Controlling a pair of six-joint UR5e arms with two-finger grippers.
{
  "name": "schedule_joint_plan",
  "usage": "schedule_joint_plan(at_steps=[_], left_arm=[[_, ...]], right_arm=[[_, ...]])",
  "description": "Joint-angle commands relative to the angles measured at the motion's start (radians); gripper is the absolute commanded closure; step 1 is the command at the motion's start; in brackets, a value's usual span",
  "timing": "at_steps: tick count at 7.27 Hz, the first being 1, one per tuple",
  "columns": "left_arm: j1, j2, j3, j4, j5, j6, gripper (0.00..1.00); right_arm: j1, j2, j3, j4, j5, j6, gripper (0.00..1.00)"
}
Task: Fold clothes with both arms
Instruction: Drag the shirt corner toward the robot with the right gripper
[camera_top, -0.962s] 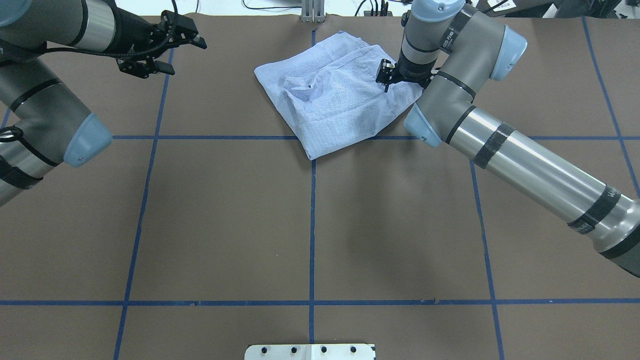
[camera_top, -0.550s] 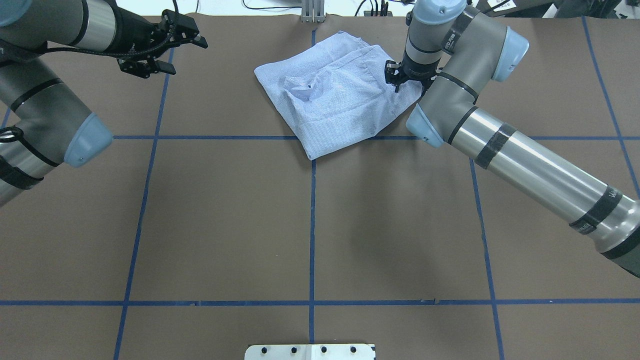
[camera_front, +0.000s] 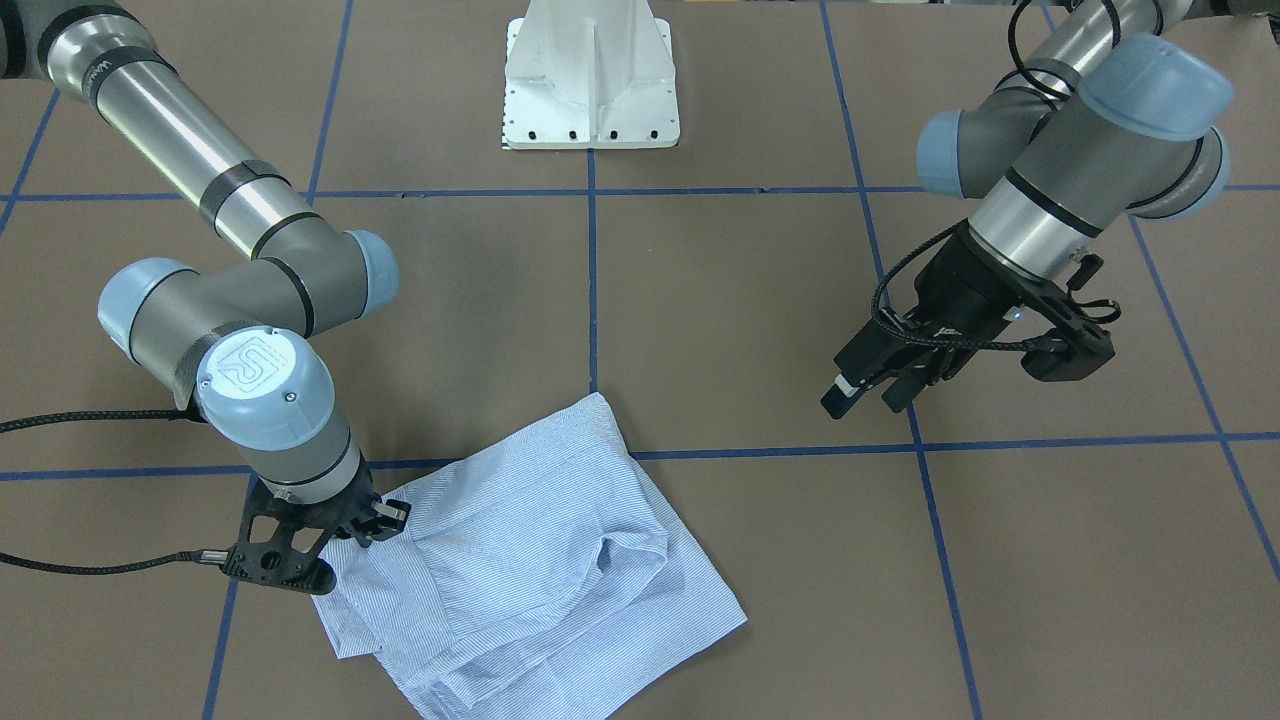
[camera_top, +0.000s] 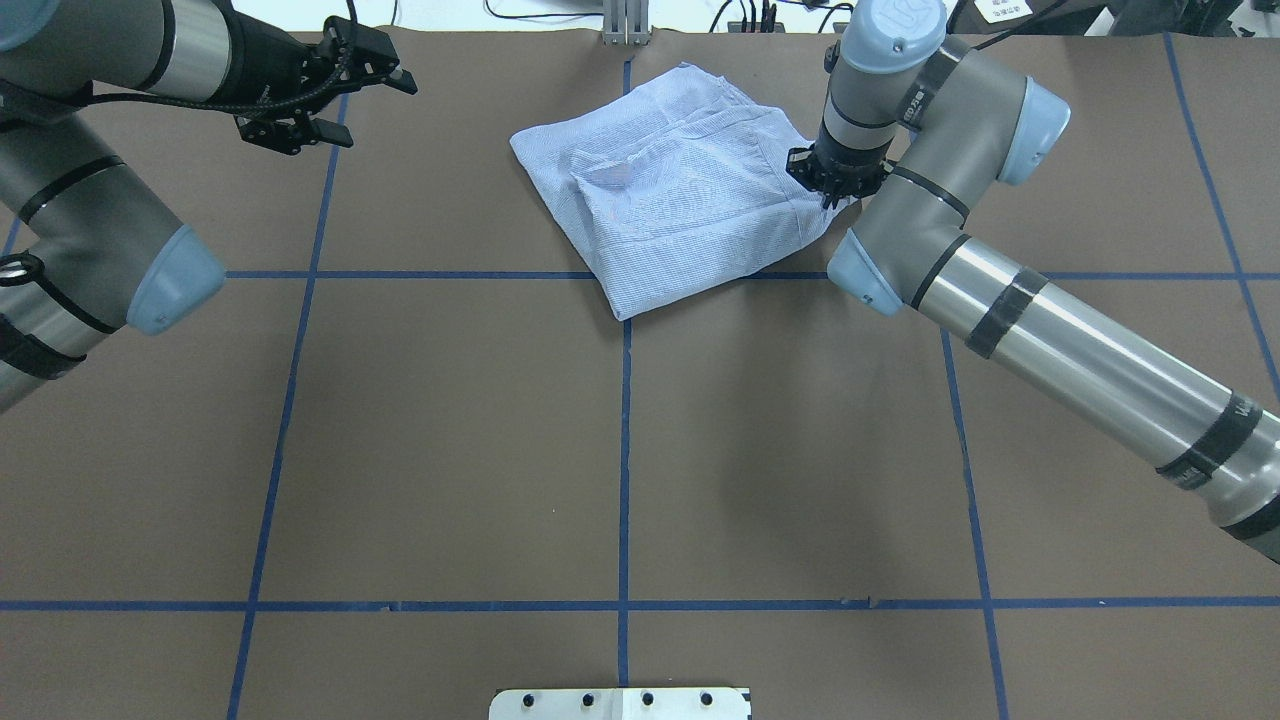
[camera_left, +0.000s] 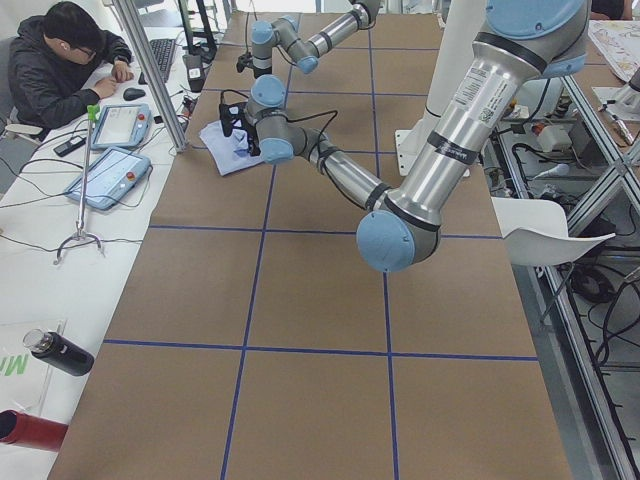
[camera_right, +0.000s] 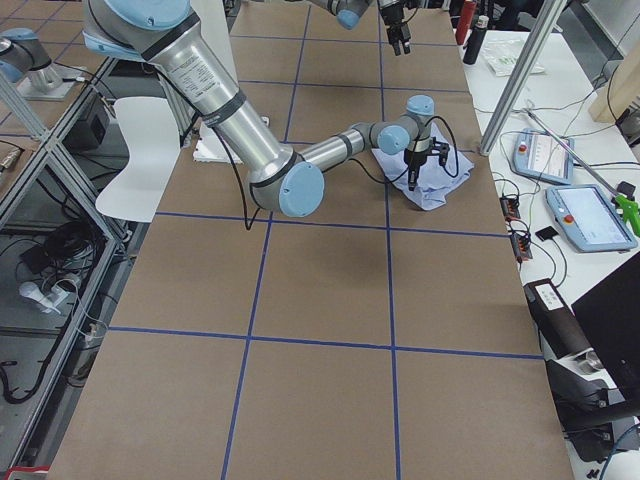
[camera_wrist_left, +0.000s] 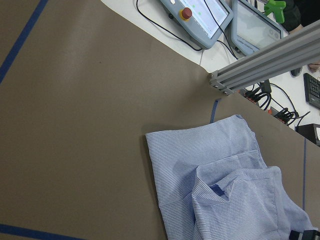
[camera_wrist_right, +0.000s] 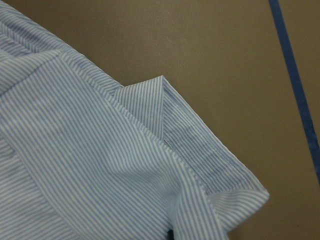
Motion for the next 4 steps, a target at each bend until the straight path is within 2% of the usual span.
schedule_joint_plan(at_steps=[1, 2, 3, 4], left_arm=[[0.000, 0.001, -0.007, 0.000, -0.002, 0.002, 0.01], [0.000, 0.001, -0.007, 0.000, -0.004, 0.005, 0.01], [-0.002, 0.003, -0.007, 0.000, -0.004, 0.008, 0.01], [-0.002, 0.006, -0.013, 0.000, -0.004, 0.008, 0.01]], right_arm=[[-0.076, -0.097, 0.172, -0.010, 0.034, 0.189, 1.00], [-0.113, -0.143, 0.254, -0.014, 0.039, 0.283, 1.00], [-0.141, -0.205, 0.356, -0.067, 0.050, 0.319, 1.00], [-0.173, -0.260, 0.489, -0.180, 0.057, 0.322, 1.00]])
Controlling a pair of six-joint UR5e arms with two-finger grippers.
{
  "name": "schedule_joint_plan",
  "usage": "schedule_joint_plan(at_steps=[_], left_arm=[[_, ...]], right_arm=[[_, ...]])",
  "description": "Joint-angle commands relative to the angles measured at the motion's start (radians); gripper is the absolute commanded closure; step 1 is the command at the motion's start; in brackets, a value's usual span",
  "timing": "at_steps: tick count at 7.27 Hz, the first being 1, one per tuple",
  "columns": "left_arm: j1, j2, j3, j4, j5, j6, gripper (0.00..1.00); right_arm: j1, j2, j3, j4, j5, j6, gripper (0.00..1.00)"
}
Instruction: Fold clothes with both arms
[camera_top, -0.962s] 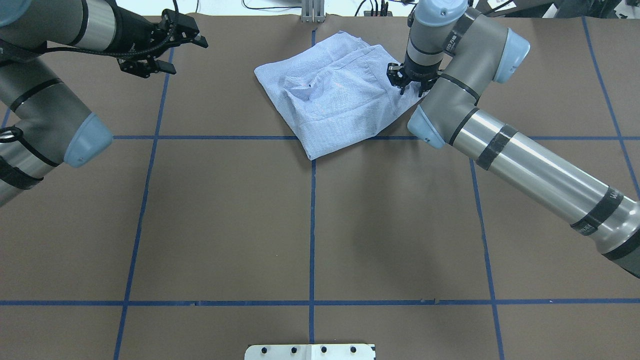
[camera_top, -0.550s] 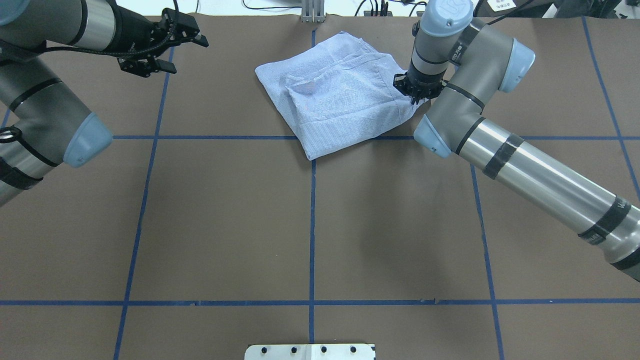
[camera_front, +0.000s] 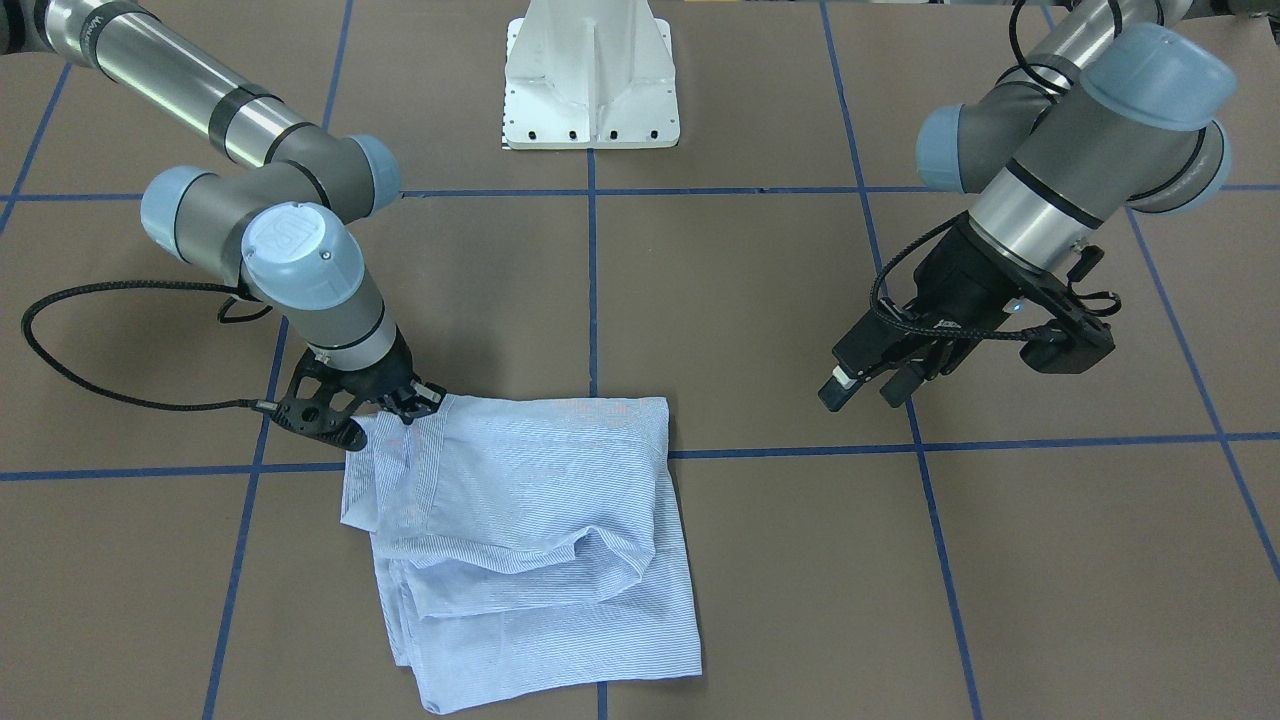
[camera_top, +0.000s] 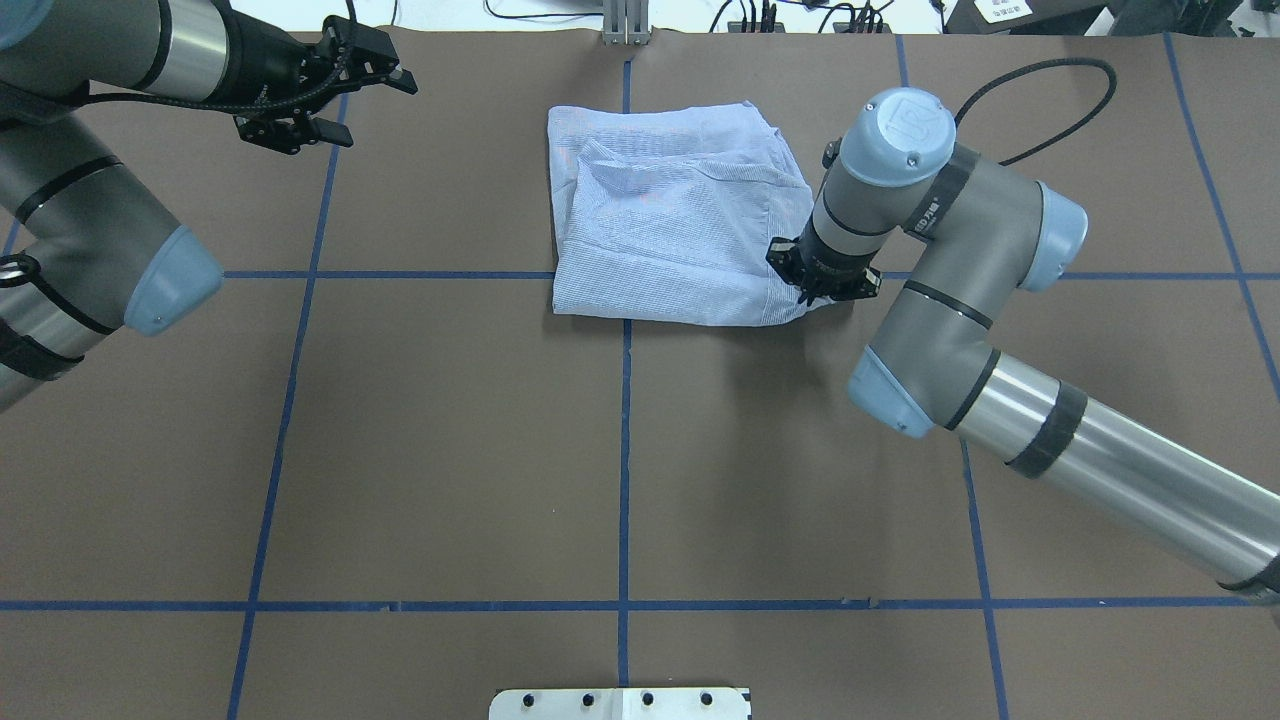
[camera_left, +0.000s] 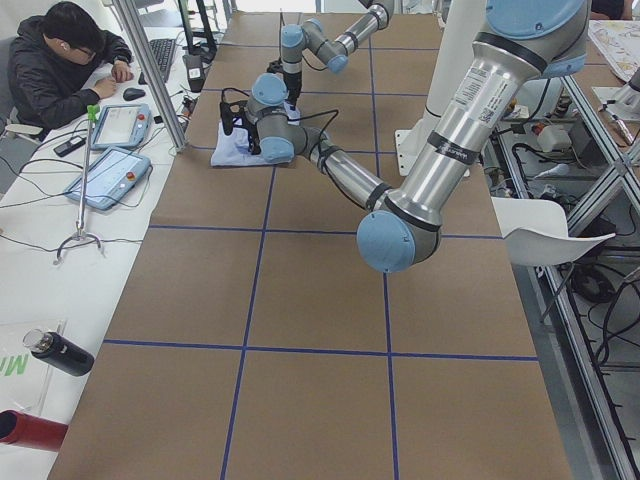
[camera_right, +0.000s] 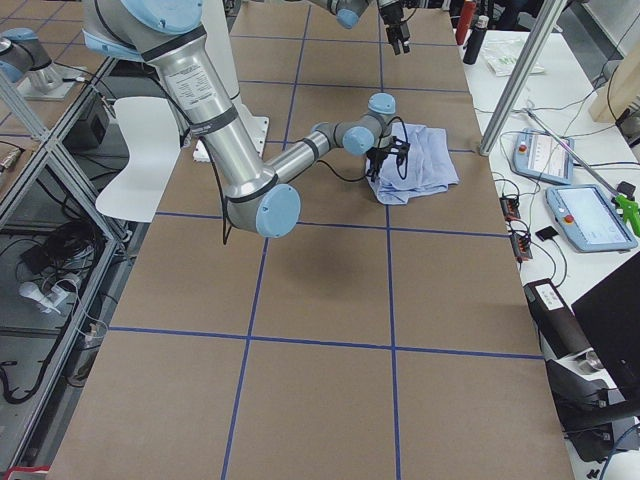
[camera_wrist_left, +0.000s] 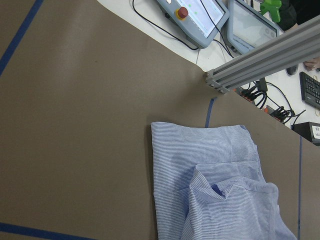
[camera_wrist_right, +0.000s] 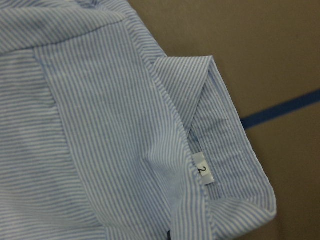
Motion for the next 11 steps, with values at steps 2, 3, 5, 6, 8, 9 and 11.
schedule_joint_plan(at_steps=[2, 3, 5, 6, 8, 9, 11], left_arm=[[-0.001, 0.009, -0.012, 0.000, 0.000, 0.001, 0.01], [-0.001, 0.010, -0.012, 0.000, 0.000, 0.001, 0.01], [-0.001, 0.010, -0.020, 0.000, 0.000, 0.001, 0.01], [-0.001, 0.012, -0.018, 0.000, 0.000, 0.003, 0.01], [-0.001, 0.012, -0.020, 0.000, 0.000, 0.003, 0.01], [-0.001, 0.012, -0.021, 0.000, 0.000, 0.003, 0.01], [-0.001, 0.012, -0.023, 0.000, 0.000, 0.003, 0.01]], right_arm=[[-0.087, -0.114, 0.284, -0.279, 0.037, 0.031, 1.00], [-0.093, -0.112, 0.280, -0.281, 0.035, 0.030, 0.58], [-0.092, -0.091, 0.287, -0.266, 0.006, 0.013, 0.00], [-0.055, -0.082, 0.281, -0.152, -0.070, -0.066, 0.00], [0.058, -0.078, 0.220, -0.034, -0.077, -0.439, 0.00], [0.075, -0.077, 0.180, 0.001, -0.075, -0.557, 0.00], [0.086, -0.033, -0.052, 0.332, -0.069, -0.643, 0.00]])
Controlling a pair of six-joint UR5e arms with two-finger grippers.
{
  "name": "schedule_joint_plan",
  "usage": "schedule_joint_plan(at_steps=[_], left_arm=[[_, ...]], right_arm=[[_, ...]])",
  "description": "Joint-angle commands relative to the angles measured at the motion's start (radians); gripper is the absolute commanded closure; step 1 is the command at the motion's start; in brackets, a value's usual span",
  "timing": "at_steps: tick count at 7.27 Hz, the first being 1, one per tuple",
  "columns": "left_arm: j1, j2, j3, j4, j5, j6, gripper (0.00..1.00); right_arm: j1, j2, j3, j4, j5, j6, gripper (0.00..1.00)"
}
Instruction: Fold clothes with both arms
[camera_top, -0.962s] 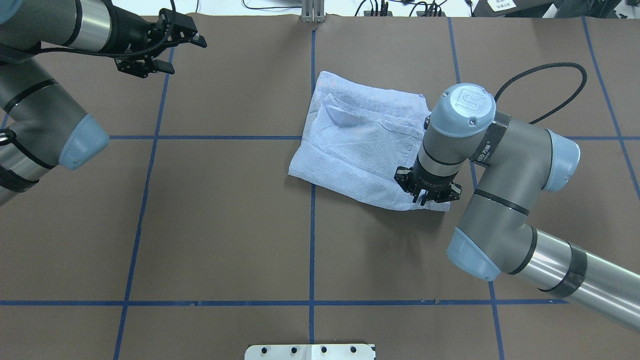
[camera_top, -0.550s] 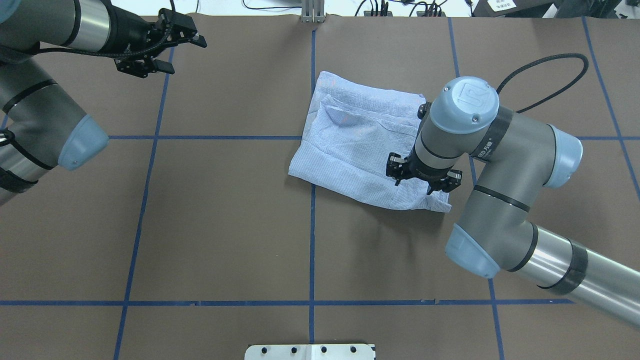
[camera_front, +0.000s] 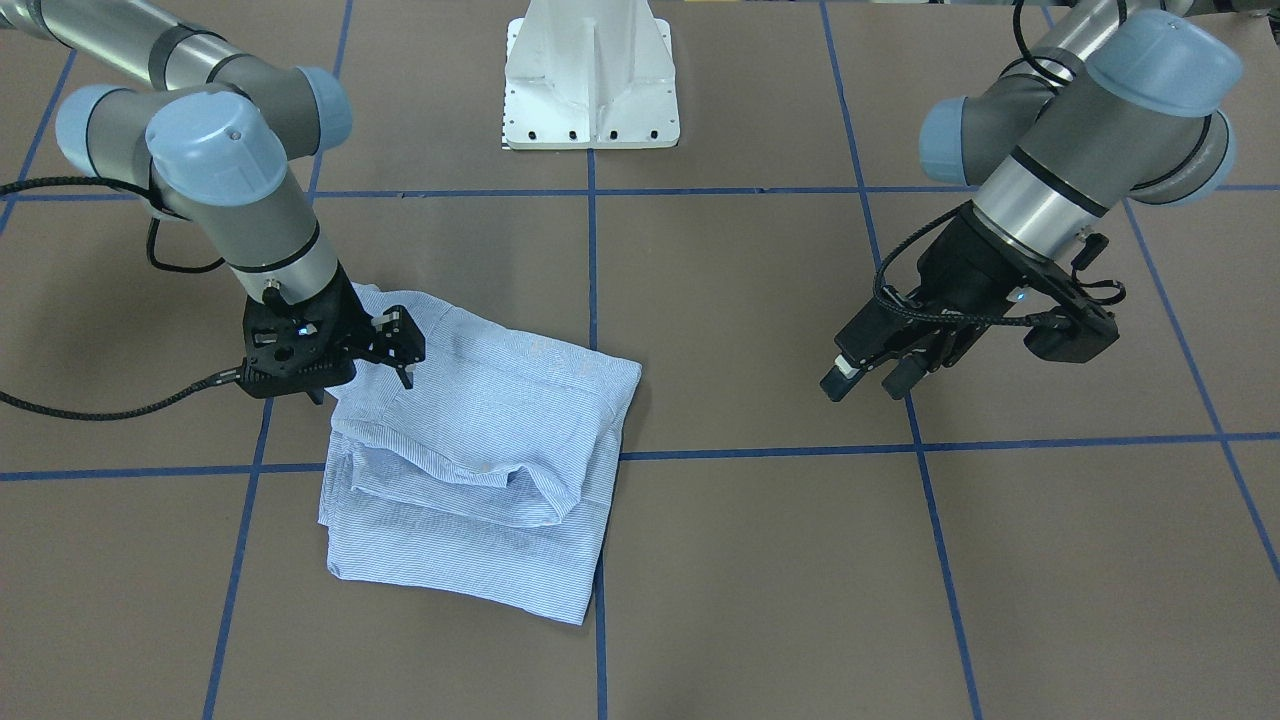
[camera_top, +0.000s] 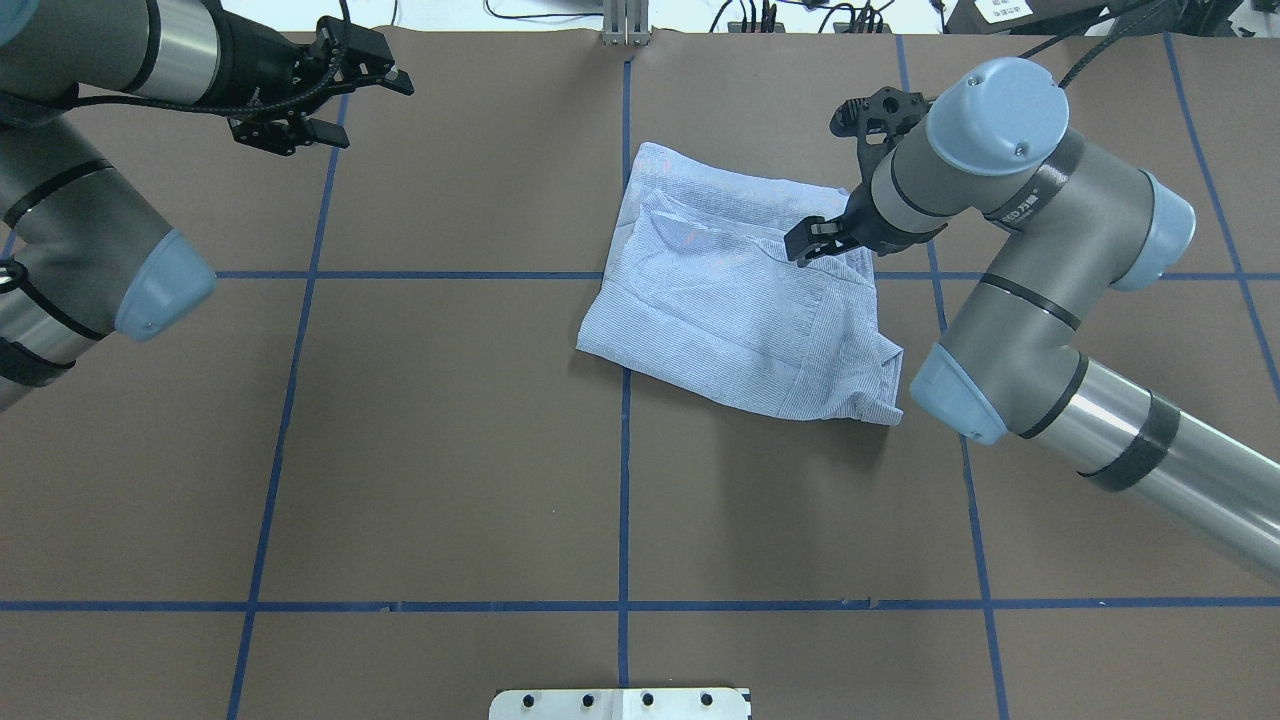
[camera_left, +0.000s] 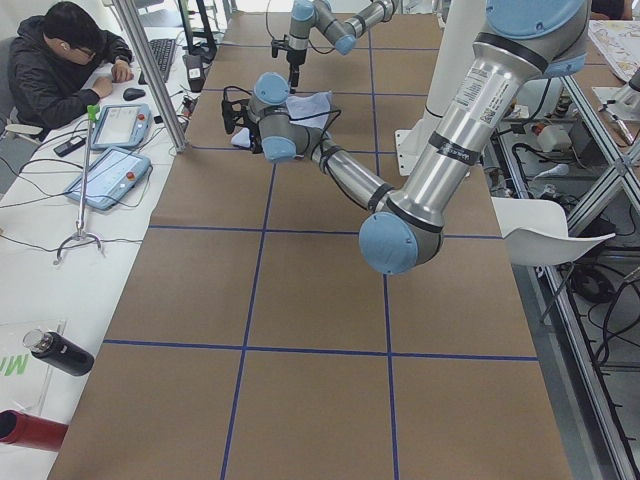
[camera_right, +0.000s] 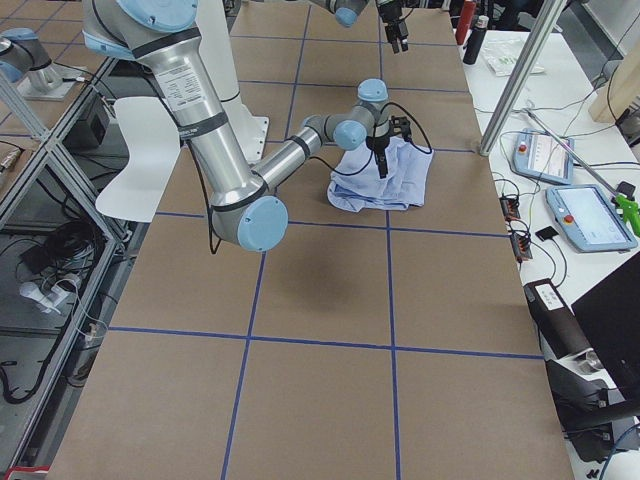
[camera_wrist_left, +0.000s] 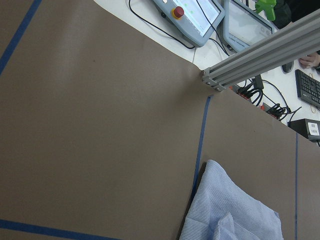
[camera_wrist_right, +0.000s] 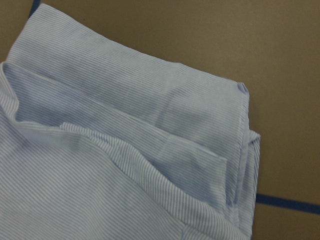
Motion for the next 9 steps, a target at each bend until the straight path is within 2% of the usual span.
schedule_joint_plan(at_steps=[1, 2, 3, 6, 7, 8, 9], left_arm=[[-0.002, 0.000, -0.001, 0.000, 0.000, 0.000, 0.01], [0.000, 0.002, -0.001, 0.000, 0.000, 0.000, 0.01], [0.000, 0.002, 0.001, 0.000, 0.000, 0.000, 0.01], [0.000, 0.000, 0.002, 0.000, 0.000, 0.000, 0.01], [0.000, 0.002, 0.001, 0.000, 0.000, 0.000, 0.01], [0.000, 0.002, 0.001, 0.000, 0.000, 0.000, 0.01], [0.000, 0.000, -0.001, 0.000, 0.000, 0.000, 0.01]], right_arm=[[0.046, 0.053, -0.210, 0.252, 0.063, -0.132, 0.00], [0.070, 0.067, -0.241, 0.254, 0.106, -0.189, 0.00], [0.071, 0.070, -0.264, 0.257, 0.110, -0.204, 0.00], [0.065, 0.058, -0.273, 0.245, 0.282, -0.206, 0.01], [0.063, 0.055, -0.275, 0.243, 0.294, -0.206, 0.04], [0.057, 0.061, -0.292, 0.245, 0.291, -0.207, 0.19], [0.055, 0.069, -0.308, 0.245, 0.288, -0.215, 0.49]])
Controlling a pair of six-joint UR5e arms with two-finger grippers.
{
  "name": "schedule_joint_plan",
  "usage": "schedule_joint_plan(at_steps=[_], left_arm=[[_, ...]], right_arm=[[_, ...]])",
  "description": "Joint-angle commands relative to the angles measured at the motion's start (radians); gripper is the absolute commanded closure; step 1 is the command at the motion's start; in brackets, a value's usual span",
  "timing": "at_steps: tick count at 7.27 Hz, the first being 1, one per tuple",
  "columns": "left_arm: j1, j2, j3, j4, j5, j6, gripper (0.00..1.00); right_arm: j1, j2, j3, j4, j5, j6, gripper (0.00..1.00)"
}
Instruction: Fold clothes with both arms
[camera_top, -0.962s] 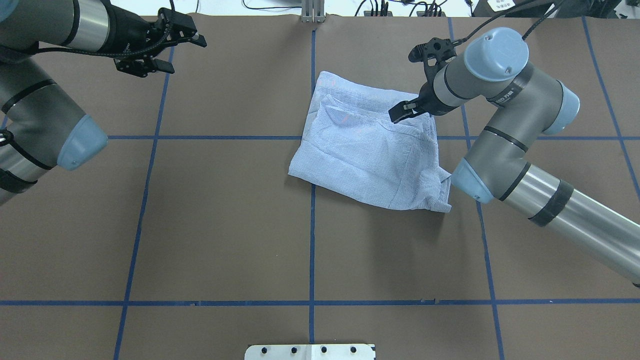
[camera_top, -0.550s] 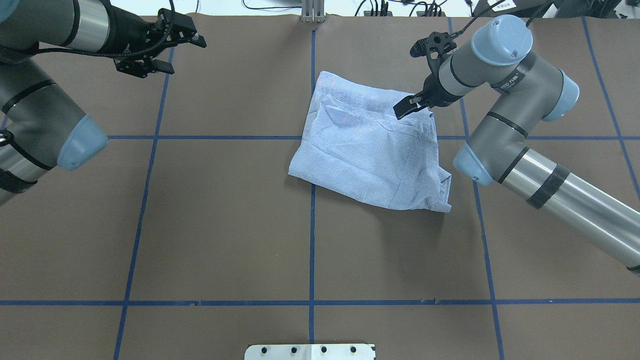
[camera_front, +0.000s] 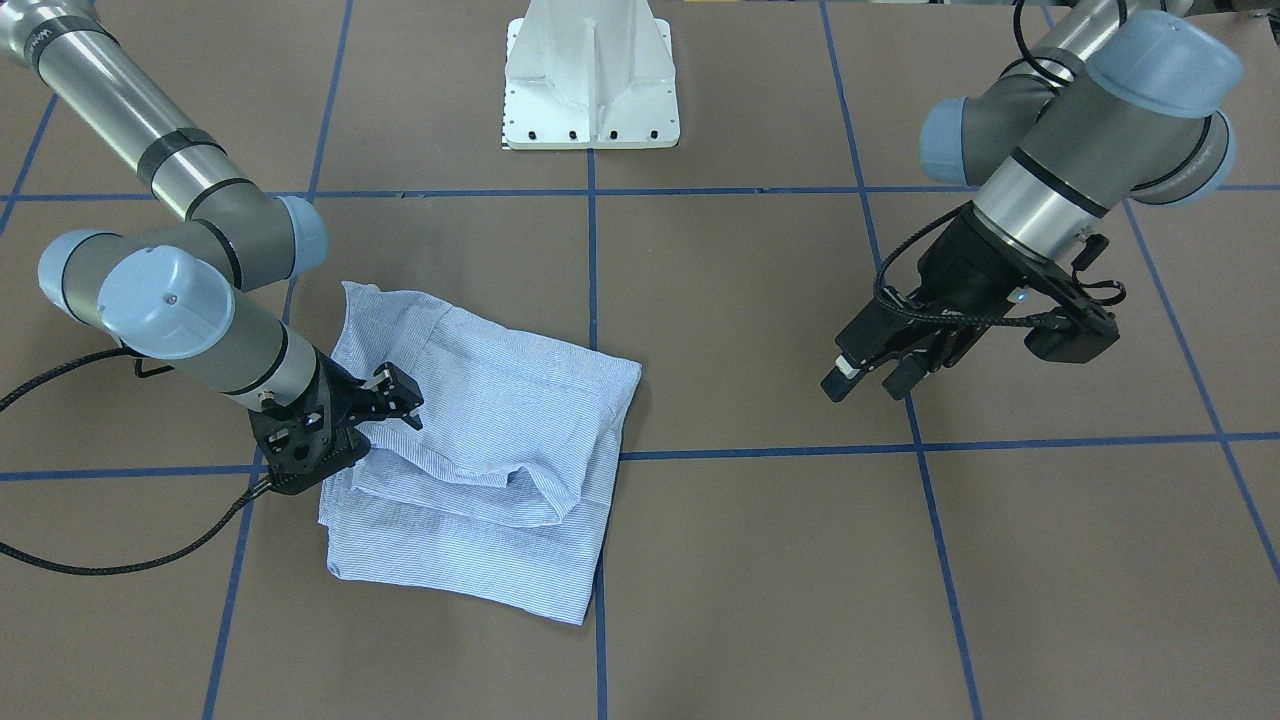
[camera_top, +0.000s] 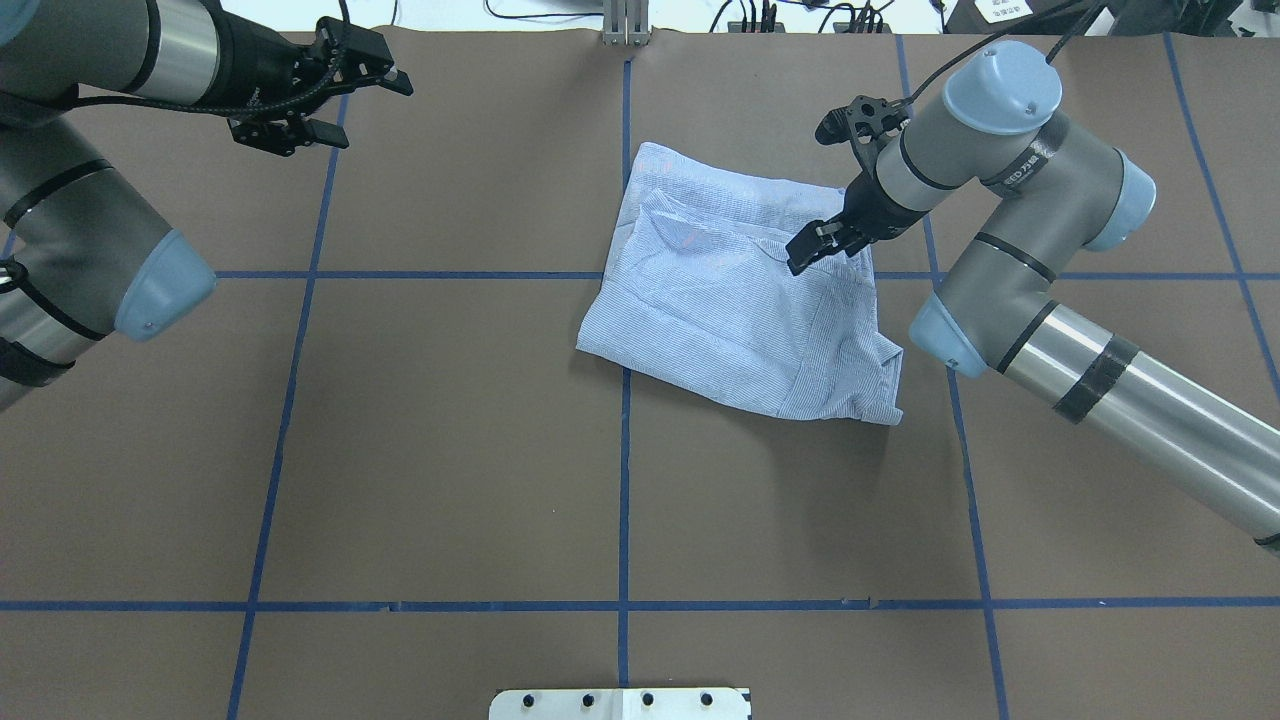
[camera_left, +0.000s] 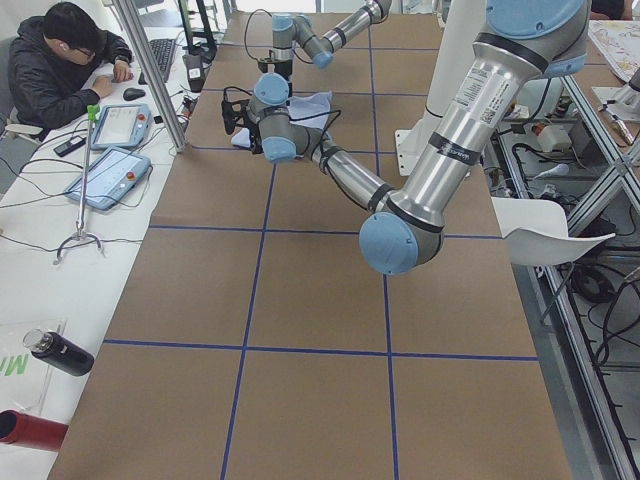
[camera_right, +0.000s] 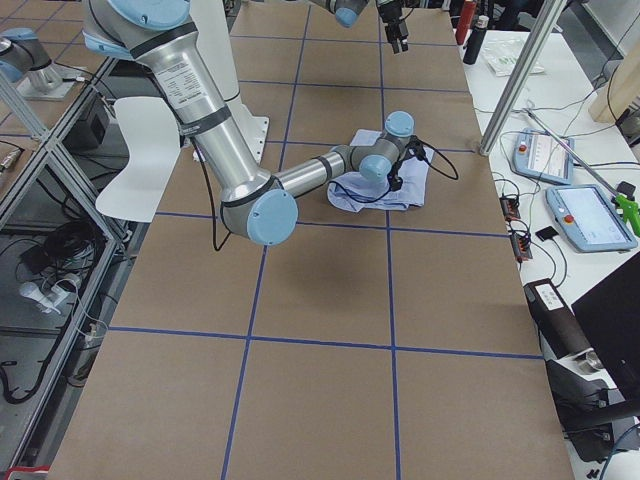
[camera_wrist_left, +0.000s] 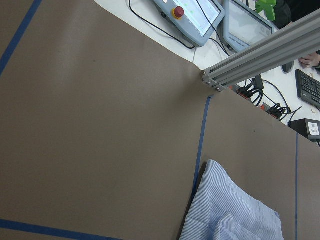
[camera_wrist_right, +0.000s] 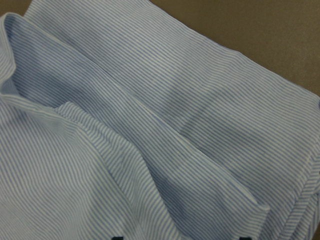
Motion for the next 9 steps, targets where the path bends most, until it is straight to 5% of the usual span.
schedule_joint_plan(at_steps=[1, 2, 9], left_arm=[[0.000, -0.003, -0.001, 0.000, 0.000, 0.000, 0.01], [0.000, -0.003, -0.001, 0.000, 0.000, 0.000, 0.01], [0.002, -0.006, -0.001, 0.002, -0.002, -0.002, 0.01]], right_arm=[[-0.003, 0.006, -0.021, -0.001, 0.000, -0.011, 0.91], [-0.003, 0.004, -0.021, 0.000, 0.002, -0.012, 1.00], [0.059, 0.069, -0.028, 0.000, -0.072, -0.005, 1.00]])
